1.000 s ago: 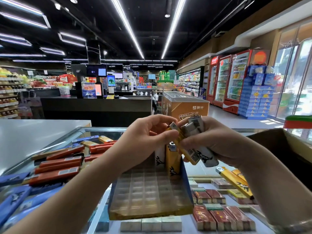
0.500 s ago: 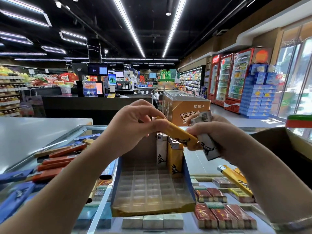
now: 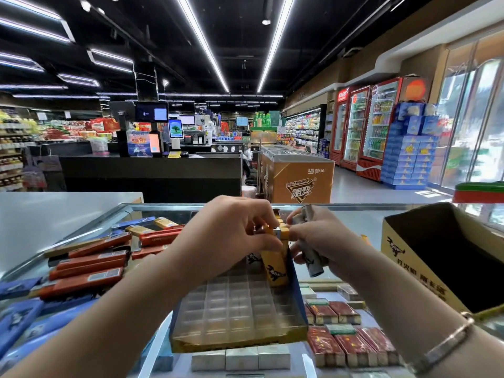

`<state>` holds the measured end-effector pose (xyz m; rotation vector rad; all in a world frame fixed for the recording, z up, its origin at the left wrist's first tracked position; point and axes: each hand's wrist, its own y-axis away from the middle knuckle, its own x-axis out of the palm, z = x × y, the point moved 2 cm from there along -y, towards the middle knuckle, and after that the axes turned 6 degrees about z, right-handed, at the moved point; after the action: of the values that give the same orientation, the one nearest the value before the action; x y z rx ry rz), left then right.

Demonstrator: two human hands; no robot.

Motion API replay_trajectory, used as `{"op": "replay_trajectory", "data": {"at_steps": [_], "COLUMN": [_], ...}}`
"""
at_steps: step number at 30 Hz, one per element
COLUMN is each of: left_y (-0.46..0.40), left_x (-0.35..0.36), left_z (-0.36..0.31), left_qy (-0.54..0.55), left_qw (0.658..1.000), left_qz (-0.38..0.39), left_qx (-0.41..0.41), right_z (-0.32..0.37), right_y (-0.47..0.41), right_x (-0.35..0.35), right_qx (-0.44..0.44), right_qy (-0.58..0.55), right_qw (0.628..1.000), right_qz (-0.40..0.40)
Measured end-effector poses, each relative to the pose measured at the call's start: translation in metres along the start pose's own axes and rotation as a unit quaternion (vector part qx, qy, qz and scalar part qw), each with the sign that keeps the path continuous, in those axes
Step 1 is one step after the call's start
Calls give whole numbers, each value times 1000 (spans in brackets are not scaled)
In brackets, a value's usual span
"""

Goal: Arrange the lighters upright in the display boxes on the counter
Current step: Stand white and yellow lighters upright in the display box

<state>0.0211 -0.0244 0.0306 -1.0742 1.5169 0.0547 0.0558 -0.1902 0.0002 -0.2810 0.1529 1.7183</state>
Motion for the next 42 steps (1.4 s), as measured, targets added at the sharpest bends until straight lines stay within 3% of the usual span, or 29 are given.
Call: {"op": "replay_trajectory", "data": {"at_steps": [9, 21, 30, 42], "left_y": [2, -2, -1, -3], "left_x": [3, 4, 6, 14], "left_z": [-18, -10, -18, -7], "left_qy": [-124, -122, -176, -41], "left_qw": [990, 992, 982, 998], "left_qz": [-3, 18, 33, 50], "left_qx": [63, 12, 61, -22], "right_z": [-3, -8, -7, -8], "right_y": [-1, -4, -4, -4], "right_x": [3, 1, 4, 3], "right_qx": [-5, 10, 3, 13], "right_qy": [14, -26, -2, -3], "right_qw": [1000, 994, 995, 996], "right_qz": [20, 102, 97, 88]}}
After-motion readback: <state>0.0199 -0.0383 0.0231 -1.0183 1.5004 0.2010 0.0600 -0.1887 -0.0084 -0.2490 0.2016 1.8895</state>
